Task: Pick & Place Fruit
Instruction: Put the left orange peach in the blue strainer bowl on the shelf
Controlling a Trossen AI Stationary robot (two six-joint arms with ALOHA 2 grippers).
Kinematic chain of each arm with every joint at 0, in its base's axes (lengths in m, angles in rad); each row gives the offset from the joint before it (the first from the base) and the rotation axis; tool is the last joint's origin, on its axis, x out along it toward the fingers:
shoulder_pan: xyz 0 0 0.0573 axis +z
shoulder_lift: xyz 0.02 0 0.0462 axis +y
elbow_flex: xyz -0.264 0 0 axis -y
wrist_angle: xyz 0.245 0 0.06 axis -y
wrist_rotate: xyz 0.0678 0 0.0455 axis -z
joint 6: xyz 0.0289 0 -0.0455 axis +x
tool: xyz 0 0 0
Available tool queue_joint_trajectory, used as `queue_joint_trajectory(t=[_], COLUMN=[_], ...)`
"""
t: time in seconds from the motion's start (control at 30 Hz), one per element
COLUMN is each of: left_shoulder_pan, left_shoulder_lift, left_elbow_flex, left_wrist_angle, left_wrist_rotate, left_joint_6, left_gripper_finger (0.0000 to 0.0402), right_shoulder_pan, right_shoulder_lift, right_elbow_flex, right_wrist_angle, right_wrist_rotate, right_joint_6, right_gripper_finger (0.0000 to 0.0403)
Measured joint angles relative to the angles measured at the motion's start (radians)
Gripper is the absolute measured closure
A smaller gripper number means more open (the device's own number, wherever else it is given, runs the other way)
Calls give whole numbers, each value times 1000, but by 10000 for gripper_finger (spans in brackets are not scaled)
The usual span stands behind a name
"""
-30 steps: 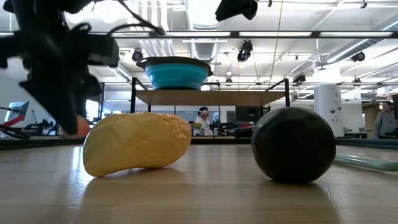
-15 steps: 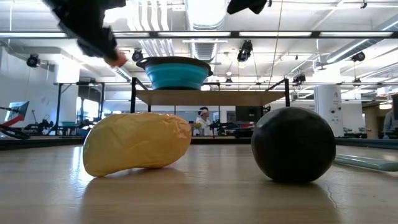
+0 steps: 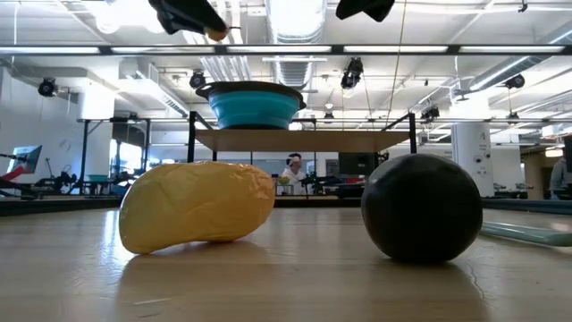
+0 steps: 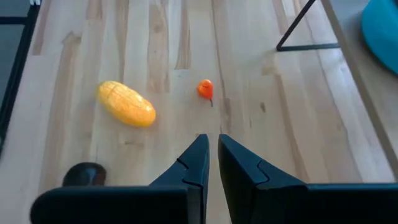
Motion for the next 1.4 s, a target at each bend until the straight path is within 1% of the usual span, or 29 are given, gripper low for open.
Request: queue_joint_trajectory(t=[0.37,0.57,0.7,0.9,1.03,1.17,1.4], left_shoulder_pan=[291,445,509,536,537,537,537], left_shoulder_lift=[27,113,187,269,304,331,337], left_elbow_flex=[83,119,149,224,264,288,296], left_wrist_angle=[32,49,32,-60,-98,-121,-122], left_wrist_rotate=[6,33,35,89,92,92,92], left_joint_6=[203,239,236,225,224,219,213], left_gripper_finger=[294,294,294,293,287,267,218], right_shoulder_pan=[0,0,-1,-1,-1,-1,-1], right_shoulder_lift=[0,0,0,0,0,0,0], right_elbow_flex=[0,-2,-2,-2,-2,-2,-2], right_wrist_angle=[45,48,54,68,69,70,81], right_wrist_rotate=[8,11,11,15,44,56,57], right_joint_6=[58,96,113,114,128,133,137], right_gripper_finger=[351,346,353,370,376,383,384])
